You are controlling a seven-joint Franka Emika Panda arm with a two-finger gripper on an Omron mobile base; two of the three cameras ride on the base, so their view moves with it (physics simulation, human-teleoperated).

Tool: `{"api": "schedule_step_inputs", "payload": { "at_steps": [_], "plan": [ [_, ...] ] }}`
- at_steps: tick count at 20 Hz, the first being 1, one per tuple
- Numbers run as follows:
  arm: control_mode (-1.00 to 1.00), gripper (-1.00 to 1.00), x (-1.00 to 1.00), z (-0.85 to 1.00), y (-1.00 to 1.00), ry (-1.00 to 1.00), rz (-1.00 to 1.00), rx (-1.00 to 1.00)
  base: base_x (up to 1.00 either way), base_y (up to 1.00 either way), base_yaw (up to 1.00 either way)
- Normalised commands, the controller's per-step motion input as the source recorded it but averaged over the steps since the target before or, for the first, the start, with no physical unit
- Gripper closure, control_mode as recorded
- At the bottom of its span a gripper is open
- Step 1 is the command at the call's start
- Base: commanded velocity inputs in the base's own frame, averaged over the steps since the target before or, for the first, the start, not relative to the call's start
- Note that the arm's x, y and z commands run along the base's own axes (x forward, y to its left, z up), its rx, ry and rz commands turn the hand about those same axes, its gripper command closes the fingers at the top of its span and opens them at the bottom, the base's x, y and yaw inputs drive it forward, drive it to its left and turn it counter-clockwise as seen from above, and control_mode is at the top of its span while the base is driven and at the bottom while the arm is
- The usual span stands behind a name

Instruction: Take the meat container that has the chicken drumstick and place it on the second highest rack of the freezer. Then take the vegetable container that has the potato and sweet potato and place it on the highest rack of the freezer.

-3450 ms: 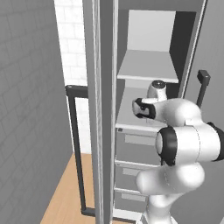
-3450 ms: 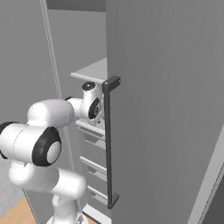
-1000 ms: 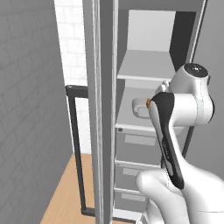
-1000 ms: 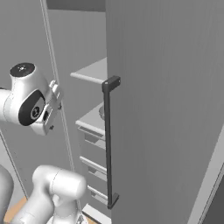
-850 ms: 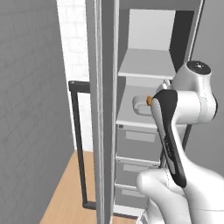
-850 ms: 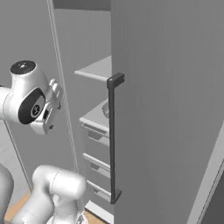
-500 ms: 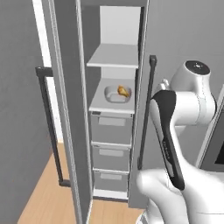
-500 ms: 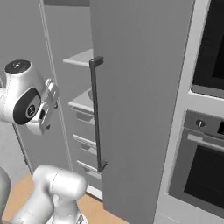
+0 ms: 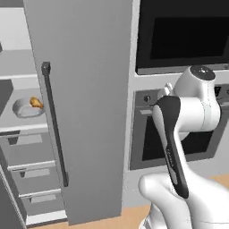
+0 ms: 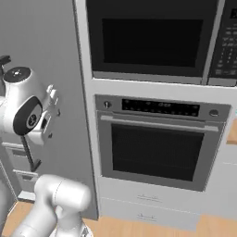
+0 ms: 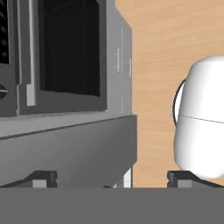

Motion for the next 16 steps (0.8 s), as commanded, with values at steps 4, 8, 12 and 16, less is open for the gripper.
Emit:
{"api": "schedule_step_inputs", "payload": {
  "at_steps": [4,8,12,16],
  "plan": [
    [1.0,-1.0,0.0,0.0,0.0,0.0,0.0,0.0,0.45,-1.0,-0.08],
    [1.0,-1.0,0.0,0.0,0.0,0.0,0.0,0.0,0.52,-1.0,0.07],
    [1.0,-1.0,0.0,0.0,0.0,0.0,0.0,0.0,0.23,-1.0,0.11],
    [1.0,-1.0,0.0,0.0,0.0,0.0,0.0,0.0,0.01,-1.0,0.02]
  ]
}}
